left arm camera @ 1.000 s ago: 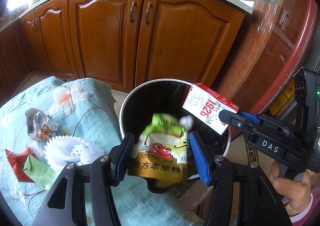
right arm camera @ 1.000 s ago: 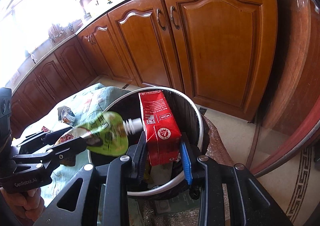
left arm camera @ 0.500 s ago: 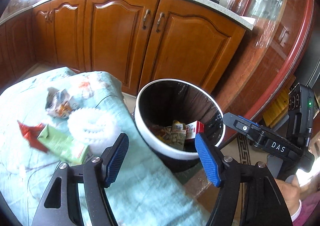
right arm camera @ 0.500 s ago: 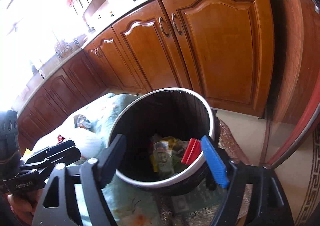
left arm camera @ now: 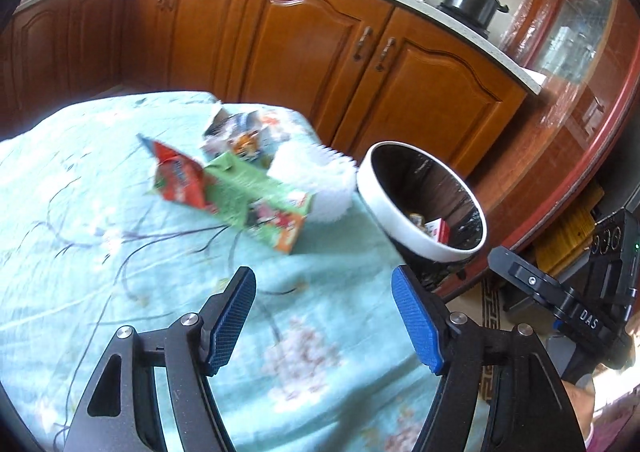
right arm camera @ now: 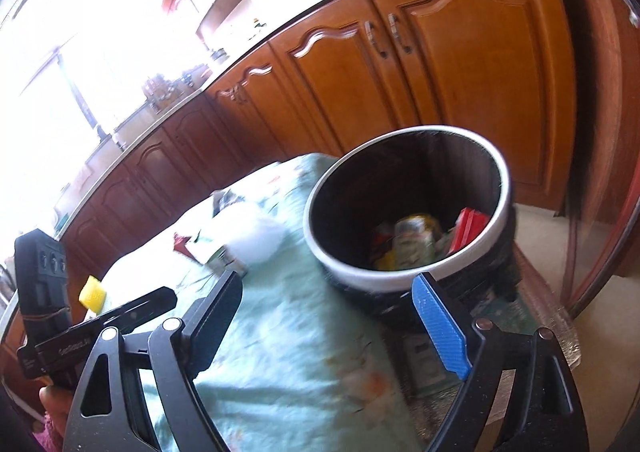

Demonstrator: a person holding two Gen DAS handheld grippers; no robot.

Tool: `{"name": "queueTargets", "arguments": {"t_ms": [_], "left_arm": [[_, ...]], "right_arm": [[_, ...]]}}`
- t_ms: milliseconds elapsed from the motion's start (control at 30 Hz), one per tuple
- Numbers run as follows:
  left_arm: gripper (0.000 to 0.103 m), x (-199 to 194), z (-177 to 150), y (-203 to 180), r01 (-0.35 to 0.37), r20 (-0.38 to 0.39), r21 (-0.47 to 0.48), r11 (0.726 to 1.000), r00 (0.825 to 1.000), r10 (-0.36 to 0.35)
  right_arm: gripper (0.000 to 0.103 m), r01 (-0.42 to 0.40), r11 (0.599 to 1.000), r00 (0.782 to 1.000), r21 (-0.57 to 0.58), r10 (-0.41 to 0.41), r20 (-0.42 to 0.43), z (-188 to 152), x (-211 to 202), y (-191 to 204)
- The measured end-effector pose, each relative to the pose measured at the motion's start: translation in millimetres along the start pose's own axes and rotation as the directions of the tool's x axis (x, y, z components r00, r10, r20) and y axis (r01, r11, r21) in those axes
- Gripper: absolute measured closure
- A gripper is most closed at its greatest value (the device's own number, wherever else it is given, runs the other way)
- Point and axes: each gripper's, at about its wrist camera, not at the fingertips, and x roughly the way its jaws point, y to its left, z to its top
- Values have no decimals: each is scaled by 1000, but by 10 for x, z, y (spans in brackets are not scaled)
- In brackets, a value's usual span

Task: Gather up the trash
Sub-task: 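Move both grippers back toward the green carton and white foam net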

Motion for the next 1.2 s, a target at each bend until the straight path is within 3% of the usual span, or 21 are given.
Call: {"name": "queueTargets", "arguments": {"t_ms": [433, 867, 1000, 1200], "left_arm": [[33, -354, -113, 615, -54, 4, -128, 990, 998, 55], [33, -186, 50, 672, -48, -12, -158, 986, 999, 47], [33, -94, 141, 626, -44, -17, -148, 988, 999, 42], [33, 31, 239, 530, -29, -24, -142, 989, 999, 26]], "right_arm": [[15, -55, 995, 997, -77, 50, -66, -230, 261, 499], [15, -69, 985, 996, -161, 60, -61, -49, 478, 706], [28, -71, 978, 996, -194, 60, -58, 124, 610, 689], [35, -101, 963, 992, -250, 78, -103, 324, 975, 735]]}}
